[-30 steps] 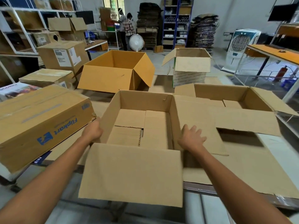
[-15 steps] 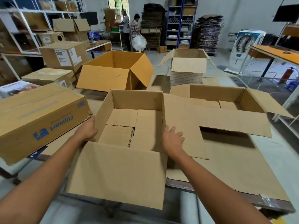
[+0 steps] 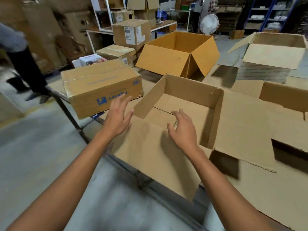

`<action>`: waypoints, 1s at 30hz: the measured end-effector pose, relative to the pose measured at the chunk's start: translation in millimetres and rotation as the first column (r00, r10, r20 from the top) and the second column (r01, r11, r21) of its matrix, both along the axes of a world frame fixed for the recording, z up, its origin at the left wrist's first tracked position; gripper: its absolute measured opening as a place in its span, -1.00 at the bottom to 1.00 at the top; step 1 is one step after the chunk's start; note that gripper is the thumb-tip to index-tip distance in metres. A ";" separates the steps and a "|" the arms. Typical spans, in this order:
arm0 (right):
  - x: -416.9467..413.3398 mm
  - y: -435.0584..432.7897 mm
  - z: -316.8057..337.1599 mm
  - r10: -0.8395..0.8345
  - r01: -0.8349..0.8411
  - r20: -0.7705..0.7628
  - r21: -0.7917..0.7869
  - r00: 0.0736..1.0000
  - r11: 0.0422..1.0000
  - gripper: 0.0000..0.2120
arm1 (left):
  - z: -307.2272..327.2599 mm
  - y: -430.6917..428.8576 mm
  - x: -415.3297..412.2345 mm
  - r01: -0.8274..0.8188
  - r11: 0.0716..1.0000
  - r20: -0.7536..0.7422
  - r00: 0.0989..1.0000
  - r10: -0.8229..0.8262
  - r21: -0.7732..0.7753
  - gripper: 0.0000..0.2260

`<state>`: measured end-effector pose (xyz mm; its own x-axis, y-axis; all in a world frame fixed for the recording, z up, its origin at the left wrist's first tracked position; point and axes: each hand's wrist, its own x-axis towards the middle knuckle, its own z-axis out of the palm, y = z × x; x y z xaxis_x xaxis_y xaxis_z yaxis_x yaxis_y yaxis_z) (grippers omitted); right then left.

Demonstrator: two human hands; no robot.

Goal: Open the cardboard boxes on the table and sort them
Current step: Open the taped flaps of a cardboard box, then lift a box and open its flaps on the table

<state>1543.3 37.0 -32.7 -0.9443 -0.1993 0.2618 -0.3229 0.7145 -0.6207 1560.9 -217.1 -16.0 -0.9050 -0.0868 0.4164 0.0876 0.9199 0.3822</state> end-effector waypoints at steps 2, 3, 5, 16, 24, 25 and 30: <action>13.5 -22.4 4.7 0.046 -0.048 -0.026 -0.071 0.999 0.996 -0.53 | 13.3 -9.6 21.5 -0.020 1.000 -0.043 0.999 0.021 0.018 -0.52; 20.6 -33.7 6.9 0.067 -0.070 -0.040 -0.106 0.997 0.992 -0.55 | 18.8 -14.5 31.5 -0.027 0.999 -0.067 0.997 0.029 0.027 -0.53; 35.8 -56.6 10.5 0.093 -0.102 -0.060 -0.176 0.994 0.979 -0.59 | 24.8 -26.3 51.1 -0.050 0.997 -0.110 0.992 0.055 0.051 -0.54; 91.9 -224.5 -4.2 0.191 -0.218 -0.105 -0.407 0.976 0.887 -0.54 | -26.7 -145.8 148.7 -0.190 0.933 -0.113 0.966 0.234 0.305 -0.56; 105.9 -338.7 -29.7 0.251 -0.257 -0.067 -0.401 0.966 0.879 -0.54 | -49.3 -255.8 170.9 -0.218 0.928 -0.080 0.964 0.252 0.301 -0.57; 105.3 -350.0 -29.8 0.250 -0.255 -0.064 -0.402 0.966 0.880 -0.53 | -49.1 -266.5 170.5 -0.212 0.930 -0.078 0.966 0.246 0.300 -0.57; 84.4 -393.5 -27.3 0.218 -0.212 -0.040 -0.444 0.975 0.870 -0.53 | -45.2 -311.5 143.8 -0.176 0.936 -0.088 0.973 0.211 0.306 -0.56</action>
